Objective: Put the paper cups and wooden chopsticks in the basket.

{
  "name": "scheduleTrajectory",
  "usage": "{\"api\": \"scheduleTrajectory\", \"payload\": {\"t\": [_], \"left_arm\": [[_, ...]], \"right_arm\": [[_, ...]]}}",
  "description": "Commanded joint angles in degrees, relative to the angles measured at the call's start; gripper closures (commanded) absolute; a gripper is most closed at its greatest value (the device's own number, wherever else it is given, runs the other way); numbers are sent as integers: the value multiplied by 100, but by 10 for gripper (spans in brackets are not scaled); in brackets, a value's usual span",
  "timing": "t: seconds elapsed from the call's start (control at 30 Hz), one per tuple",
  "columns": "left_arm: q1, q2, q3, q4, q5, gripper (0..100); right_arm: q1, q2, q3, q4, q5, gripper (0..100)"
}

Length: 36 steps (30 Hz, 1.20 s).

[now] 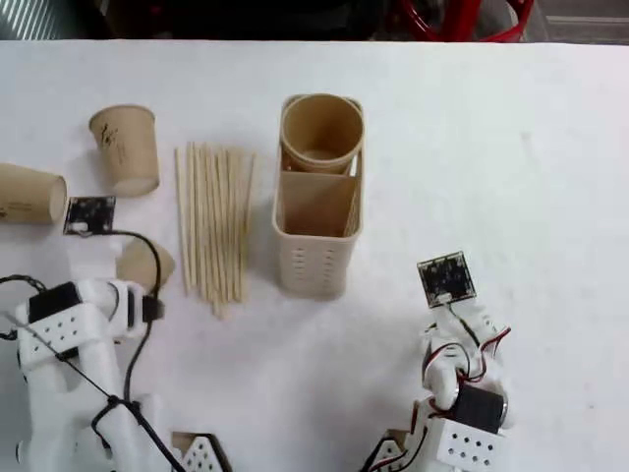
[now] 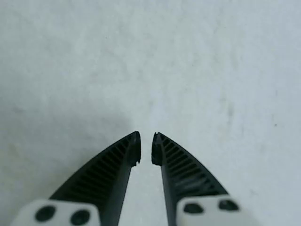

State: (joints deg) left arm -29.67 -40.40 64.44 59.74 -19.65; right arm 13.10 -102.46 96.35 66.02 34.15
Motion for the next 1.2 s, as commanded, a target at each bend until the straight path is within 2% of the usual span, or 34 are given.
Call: {"api": "scheduleTrajectory", "payload": {"t": [0.0,0.13,0.3,0.53,0.73,0.83,0.93,1.07,1.17], "left_arm": [[180,-4,88,-484,18,783],[189,-22,9,-554,-229,869],[101,-22,-607,-185,-378,878],[145,-31,-2532,1020,-387,880],[593,-31,-4545,1644,-202,880],[848,-22,-5152,1758,97,880],[848,-22,-5407,2224,176,876],[-215,-31,-4826,3235,826,848],[-910,-31,-4246,3429,615,746]], "right_arm": [[22,-31,53,22,35,942],[22,-31,53,22,35,942],[22,-31,53,22,35,942],[22,-31,53,22,35,942],[22,-31,53,22,35,942],[22,-31,53,22,35,942],[22,-31,53,22,35,942],[22,-31,53,22,35,942],[22,-31,53,22,35,942]]}}
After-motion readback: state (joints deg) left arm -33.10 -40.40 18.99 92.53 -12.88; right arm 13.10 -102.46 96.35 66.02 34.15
